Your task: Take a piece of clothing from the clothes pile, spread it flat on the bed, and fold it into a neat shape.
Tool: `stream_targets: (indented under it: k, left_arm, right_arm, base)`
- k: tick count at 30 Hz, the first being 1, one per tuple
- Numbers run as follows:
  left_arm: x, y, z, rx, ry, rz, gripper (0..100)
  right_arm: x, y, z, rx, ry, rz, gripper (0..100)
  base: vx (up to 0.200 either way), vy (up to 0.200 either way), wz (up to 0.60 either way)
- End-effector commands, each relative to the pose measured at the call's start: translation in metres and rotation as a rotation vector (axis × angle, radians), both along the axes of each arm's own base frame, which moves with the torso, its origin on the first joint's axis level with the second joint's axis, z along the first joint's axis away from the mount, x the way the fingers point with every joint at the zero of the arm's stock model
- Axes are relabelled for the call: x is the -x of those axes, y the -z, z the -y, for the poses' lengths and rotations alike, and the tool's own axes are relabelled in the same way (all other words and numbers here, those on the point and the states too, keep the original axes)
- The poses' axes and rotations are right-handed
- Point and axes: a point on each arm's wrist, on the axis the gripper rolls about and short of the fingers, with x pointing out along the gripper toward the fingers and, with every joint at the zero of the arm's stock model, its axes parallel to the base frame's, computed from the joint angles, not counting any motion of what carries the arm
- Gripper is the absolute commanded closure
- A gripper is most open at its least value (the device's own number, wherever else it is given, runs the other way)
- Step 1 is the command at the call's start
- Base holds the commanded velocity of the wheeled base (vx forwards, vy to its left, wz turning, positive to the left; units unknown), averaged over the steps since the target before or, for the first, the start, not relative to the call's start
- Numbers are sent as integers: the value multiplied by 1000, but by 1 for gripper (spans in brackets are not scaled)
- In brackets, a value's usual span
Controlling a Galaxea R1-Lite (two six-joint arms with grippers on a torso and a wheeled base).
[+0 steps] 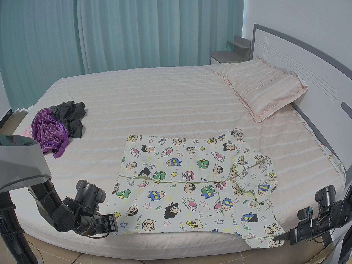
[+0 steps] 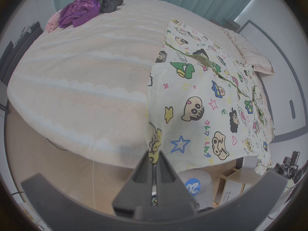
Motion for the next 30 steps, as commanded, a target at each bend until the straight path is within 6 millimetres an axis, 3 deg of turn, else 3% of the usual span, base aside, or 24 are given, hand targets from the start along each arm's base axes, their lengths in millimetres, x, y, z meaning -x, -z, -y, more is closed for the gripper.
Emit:
stream_targets:
  k: [1, 21, 30]
  left_arm:
    - [4, -12, 0, 6, 5, 20, 100]
    - [37, -23, 8, -52, 93, -131, 100]
    - [29, -32, 11, -21, 69, -99, 100]
  right_arm:
    - [7, -4, 1, 10, -5, 13, 100]
    - [27, -6, 0, 88, -90, -74, 100]
    - [20, -11, 1, 89, -105, -22, 100]
  base:
    - [0, 0, 0]
    - [0, 0, 0]
    - [0, 0, 0]
